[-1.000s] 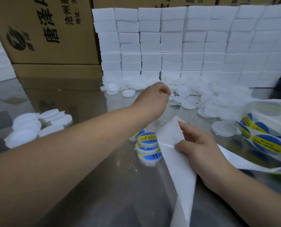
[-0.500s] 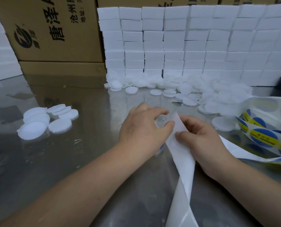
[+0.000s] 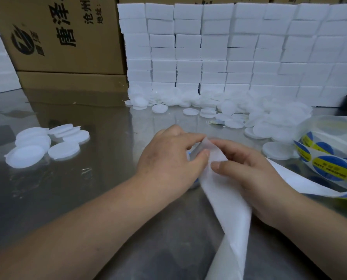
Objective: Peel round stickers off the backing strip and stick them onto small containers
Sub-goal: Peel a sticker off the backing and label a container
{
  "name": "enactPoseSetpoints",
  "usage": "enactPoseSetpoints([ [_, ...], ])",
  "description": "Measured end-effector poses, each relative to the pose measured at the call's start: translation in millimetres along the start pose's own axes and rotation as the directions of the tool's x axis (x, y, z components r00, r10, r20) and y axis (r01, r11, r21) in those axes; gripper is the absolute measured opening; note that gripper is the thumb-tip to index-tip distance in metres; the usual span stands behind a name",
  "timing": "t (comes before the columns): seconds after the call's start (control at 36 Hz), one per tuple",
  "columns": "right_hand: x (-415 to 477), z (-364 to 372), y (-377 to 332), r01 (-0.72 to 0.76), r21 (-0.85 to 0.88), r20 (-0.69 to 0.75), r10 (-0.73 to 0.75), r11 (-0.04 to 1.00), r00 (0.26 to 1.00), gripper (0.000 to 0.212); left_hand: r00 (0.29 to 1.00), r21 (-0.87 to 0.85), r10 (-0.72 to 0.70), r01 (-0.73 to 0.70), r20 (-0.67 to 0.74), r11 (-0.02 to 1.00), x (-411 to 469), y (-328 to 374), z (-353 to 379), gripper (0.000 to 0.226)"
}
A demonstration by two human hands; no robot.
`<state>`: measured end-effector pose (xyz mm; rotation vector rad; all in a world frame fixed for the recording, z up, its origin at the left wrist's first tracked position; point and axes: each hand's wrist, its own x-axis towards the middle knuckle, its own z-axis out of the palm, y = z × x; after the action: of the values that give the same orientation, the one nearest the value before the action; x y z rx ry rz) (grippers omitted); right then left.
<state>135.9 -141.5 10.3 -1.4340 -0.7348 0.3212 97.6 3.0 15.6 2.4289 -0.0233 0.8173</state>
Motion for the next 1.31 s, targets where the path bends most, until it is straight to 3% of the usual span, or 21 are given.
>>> enactPoseSetpoints([
  [0.25, 0.7, 2.8, -1.3, 0.057, 0.039, -0.104, -0.053, 0.998, 0.993, 0.003, 0.998, -0.051, 0.063, -0.062, 0.015, 0.997, -4.4, 7.0, -0.9, 0.038],
  [0.36, 2.9, 0.0, -0.9, 0.054, 0.107, -0.145, -0.038, 0.993, 0.989, 0.024, 0.995, -0.096, 0.083, -0.077, 0.062, 0.992, -6.6, 8.5, -0.5, 0.038],
  [0.44, 4.1, -1.6, -2.5, 0.016, 0.158, -0.147, 0.008, 0.987, 0.989, 0.027, 0.991, -0.145, 0.089, -0.074, 0.105, 0.987, -7.1, 8.7, 1.3, 0.030],
  [0.58, 4.3, -4.1, -0.8, 0.013, 0.047, -0.191, -0.004, 0.999, 0.982, 0.028, 0.995, -0.127, -0.033, 0.021, -0.089, 0.992, -1.5, 5.7, -2.0, 0.012],
  [0.64, 3.7, -4.3, 0.0, 0.007, 0.002, -0.188, -0.007, 1.000, 0.982, 0.029, 0.992, -0.118, -0.073, 0.061, -0.101, 0.991, 0.3, 4.2, -4.3, 0.006],
  [0.83, 1.6, -2.2, -3.7, 0.025, -0.050, -0.164, -0.033, 0.998, 0.986, 0.042, 0.997, -0.102, -0.076, 0.073, -0.021, 0.992, -2.0, 5.5, 1.1, 0.038],
  [1.06, -0.4, 0.9, -4.3, -0.015, 0.016, -0.077, 0.016, 1.000, 0.997, 0.032, 0.999, -0.097, -0.045, 0.042, -0.022, 0.994, -2.2, 6.3, 1.1, 0.041],
  [1.31, 0.7, 0.8, -1.9, 0.005, -0.026, -0.134, -0.009, 1.000, 0.991, 0.013, 1.000, -0.101, -0.027, 0.029, 0.014, 0.995, -3.5, 8.9, -0.9, 0.025],
])
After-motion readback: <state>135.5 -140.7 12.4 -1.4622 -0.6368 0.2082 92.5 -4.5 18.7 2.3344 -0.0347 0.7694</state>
